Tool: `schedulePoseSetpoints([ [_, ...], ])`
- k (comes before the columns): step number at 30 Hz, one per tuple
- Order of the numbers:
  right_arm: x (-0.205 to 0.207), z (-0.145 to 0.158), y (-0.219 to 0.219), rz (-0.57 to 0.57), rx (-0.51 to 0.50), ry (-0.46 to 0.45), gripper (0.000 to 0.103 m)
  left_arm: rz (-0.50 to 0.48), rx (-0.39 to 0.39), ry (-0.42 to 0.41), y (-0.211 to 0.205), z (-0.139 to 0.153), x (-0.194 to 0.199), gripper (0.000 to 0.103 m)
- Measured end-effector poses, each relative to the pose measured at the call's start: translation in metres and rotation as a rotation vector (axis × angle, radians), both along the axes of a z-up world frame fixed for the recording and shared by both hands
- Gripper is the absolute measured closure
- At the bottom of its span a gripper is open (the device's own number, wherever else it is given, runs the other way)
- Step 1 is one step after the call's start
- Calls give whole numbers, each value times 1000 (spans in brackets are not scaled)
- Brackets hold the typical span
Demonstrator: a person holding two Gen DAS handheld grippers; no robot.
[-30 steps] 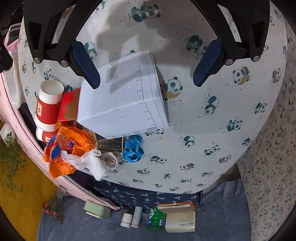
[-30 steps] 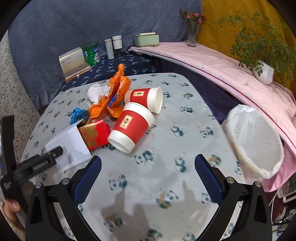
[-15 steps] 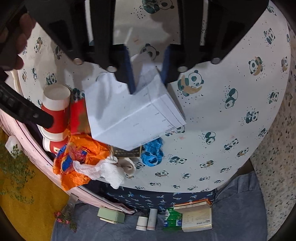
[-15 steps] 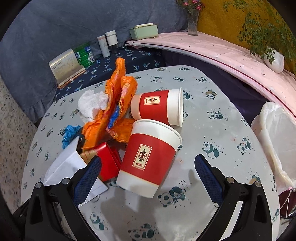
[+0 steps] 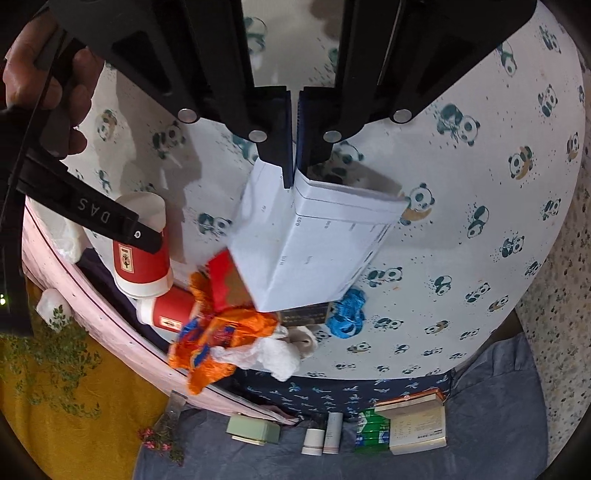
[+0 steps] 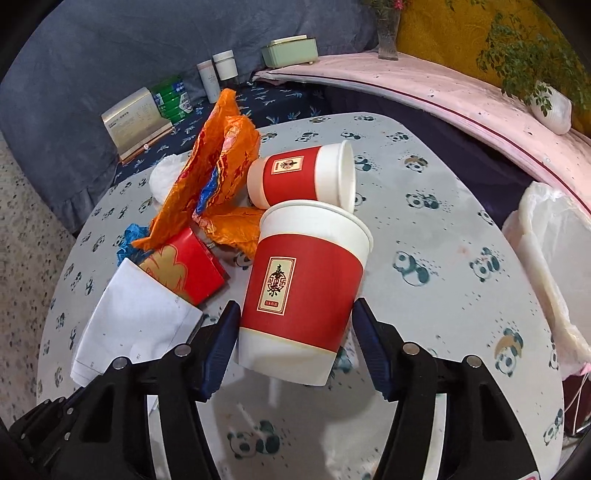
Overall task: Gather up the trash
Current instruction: 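Carry the cup and paper to the white bin and open both tools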
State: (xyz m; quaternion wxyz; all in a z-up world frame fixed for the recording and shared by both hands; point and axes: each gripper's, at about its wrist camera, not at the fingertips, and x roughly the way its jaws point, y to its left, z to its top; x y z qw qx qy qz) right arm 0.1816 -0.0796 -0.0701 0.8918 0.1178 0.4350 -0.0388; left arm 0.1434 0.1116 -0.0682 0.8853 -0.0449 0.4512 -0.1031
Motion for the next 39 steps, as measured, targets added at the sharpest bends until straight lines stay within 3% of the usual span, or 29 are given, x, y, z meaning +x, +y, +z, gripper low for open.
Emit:
schedulePoseSetpoints([
  [18,-111,51,-67,-97,-70,-102,43,-217,-12,-50,-95,34,-70,103],
  [25,-140,50,-107,-178,-72,-100,43,-295,-16,-85,-140,45,-75,103],
  [39,-170,42,-170,-301,-39,-103,43,-355,-41,-91,-187,54,-71,103],
])
